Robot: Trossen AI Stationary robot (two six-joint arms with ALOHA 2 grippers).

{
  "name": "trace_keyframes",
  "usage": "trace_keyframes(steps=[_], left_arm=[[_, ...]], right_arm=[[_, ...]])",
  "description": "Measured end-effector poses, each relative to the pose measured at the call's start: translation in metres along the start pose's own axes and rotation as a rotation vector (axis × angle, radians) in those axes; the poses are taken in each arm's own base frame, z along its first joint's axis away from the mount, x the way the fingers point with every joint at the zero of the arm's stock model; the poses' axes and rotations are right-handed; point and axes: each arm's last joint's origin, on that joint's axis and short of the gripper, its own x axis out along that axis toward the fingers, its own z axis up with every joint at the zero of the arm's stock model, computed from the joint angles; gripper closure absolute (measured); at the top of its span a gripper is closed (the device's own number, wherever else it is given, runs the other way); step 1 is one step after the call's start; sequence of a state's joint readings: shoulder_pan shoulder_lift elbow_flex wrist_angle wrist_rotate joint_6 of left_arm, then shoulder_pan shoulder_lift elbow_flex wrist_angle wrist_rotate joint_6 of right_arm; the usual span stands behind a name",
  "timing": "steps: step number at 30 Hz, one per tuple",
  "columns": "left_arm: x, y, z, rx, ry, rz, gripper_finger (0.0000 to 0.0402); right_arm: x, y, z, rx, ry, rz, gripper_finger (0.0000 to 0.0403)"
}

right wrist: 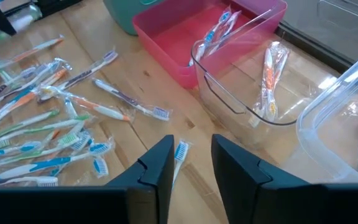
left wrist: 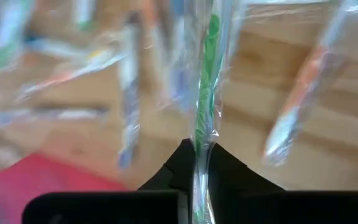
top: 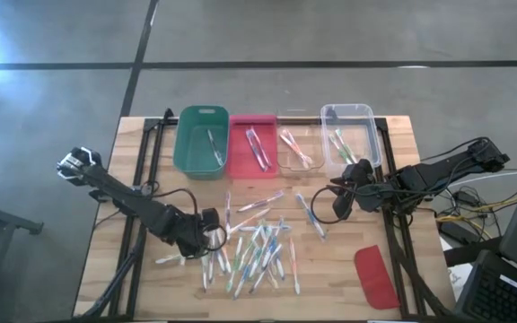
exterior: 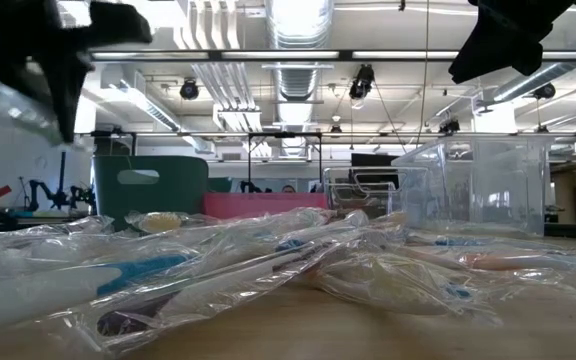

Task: Pick & Place Toothbrushes
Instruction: Put the green toothbrush into the white bin

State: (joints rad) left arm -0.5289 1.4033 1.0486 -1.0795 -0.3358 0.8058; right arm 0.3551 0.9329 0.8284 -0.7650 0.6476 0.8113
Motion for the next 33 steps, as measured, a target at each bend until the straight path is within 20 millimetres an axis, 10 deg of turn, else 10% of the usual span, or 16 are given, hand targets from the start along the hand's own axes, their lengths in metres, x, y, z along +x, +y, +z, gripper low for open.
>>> trace_keyframes(steps=[15,33], left_arm=[[-0.048,0.056,-0.056,-0.107,0.04,0.114,0.0369],[-0.029,0.092,-0.194,-0.308,0.176,0.086,0.0372]], right_arm=[[0.0,0.0,0.0,-0.003,0.0,0.0,0.0349],[0.0,0.0,0.0,-0.003,0.0,0.0,0.0303]])
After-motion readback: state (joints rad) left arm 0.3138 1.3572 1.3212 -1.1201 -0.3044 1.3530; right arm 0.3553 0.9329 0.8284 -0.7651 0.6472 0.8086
